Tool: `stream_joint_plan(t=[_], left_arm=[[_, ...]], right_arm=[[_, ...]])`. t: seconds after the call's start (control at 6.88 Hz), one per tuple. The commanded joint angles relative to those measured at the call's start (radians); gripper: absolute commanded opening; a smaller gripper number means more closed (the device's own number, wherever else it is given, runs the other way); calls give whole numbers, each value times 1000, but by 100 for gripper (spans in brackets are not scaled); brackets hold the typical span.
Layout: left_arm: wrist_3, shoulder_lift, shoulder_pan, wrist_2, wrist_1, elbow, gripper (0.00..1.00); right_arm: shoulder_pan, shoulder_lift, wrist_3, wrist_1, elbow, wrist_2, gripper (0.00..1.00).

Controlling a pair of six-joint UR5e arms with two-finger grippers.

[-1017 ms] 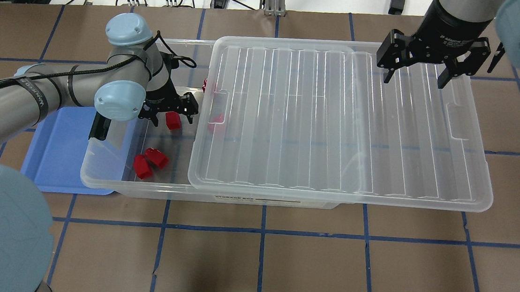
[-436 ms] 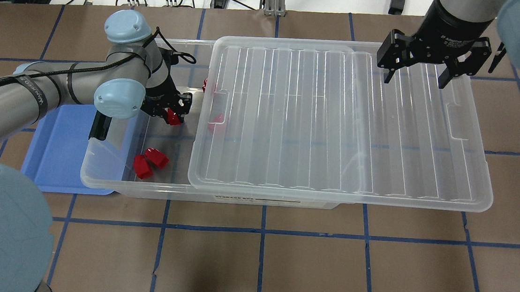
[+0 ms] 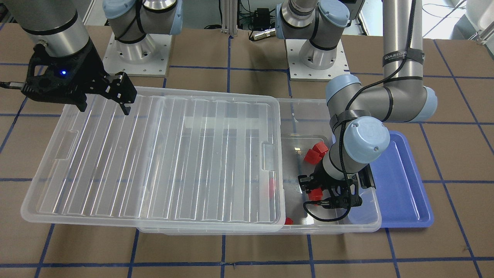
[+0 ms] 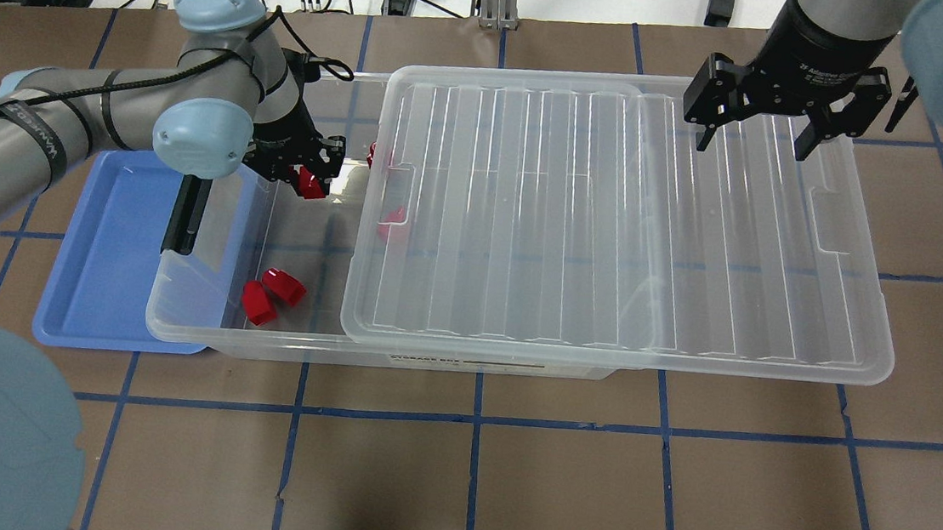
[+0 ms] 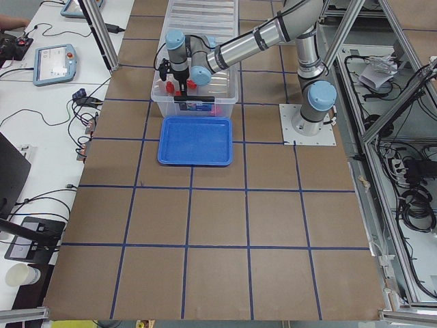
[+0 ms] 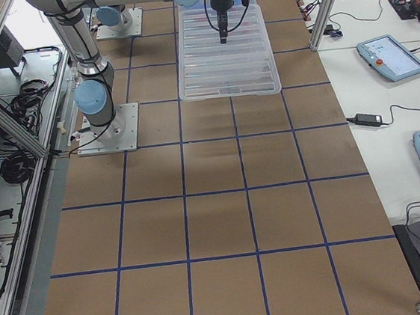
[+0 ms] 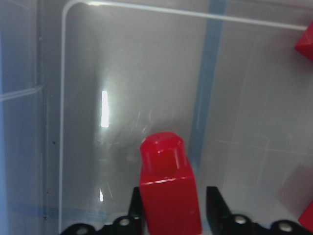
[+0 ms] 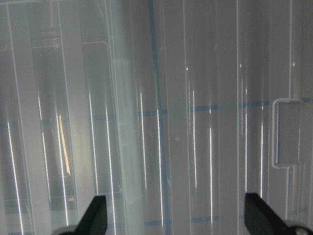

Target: Place red block in blue tray from box

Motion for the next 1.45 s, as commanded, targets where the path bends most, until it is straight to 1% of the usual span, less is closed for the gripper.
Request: stream_joint_plan(t=[0.0,0.15,0.29,0.44,0.73,1.02,1.16,1.31], left_arm=[[7,42,-8,-1,-240,149,0],[10,71,0,-1,-351,208,0],[65,91,10,3,-423,243,0],[126,114,47,8,-462,247,0],[336,128,200,8,-469,224,0],[531,99,355,-6,-440,143,0],[586,87,392,-6,-307,89,0],[619,72,399,-3,-188,17,0]], right_arm=[[-2,0,-1,-1,0,0,100],[-2,0,-3,-1,0,-2,100],[-2,0,-4,-1,0,0,100],[-2,0,-4,-1,0,0,100],[0,0,-4,1,0,-2,100],[-3,0,-6,1,-2,-2,100],[-12,2,-7,1,-2,0,100],[-20,5,-12,-2,-2,0,100]])
